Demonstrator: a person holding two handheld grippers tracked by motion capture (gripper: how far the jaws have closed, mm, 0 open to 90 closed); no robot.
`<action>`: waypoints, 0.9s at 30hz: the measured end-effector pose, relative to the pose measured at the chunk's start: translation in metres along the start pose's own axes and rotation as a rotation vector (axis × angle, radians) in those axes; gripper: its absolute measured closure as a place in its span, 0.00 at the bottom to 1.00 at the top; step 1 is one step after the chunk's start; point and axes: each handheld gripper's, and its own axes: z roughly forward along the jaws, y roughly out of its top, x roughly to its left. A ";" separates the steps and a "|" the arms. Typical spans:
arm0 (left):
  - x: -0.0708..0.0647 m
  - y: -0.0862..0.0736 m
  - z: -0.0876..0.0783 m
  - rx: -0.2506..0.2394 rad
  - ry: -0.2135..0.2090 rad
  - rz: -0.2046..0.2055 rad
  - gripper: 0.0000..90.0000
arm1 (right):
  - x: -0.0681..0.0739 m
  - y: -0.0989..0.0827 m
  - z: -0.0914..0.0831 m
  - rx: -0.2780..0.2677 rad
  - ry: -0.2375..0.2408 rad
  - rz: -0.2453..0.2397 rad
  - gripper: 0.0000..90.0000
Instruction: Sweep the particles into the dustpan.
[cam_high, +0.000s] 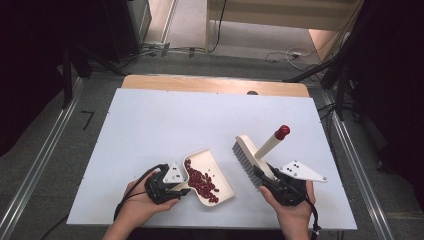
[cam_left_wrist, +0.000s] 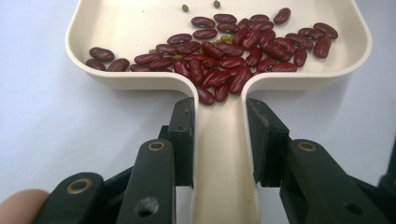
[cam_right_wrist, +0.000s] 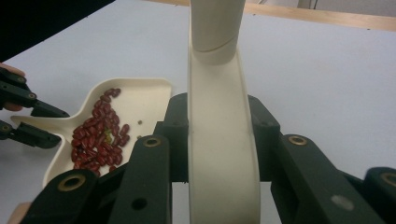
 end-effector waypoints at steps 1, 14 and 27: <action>0.002 -0.001 -0.001 0.000 0.003 -0.003 0.74 | -0.002 0.000 0.000 -0.001 -0.001 0.003 0.73; 0.021 -0.011 -0.018 -0.036 0.074 -0.075 0.74 | -0.029 -0.002 -0.005 -0.002 -0.042 0.047 0.73; 0.039 -0.024 -0.035 -0.075 0.133 -0.149 0.74 | -0.052 -0.005 -0.010 -0.001 -0.081 0.084 0.73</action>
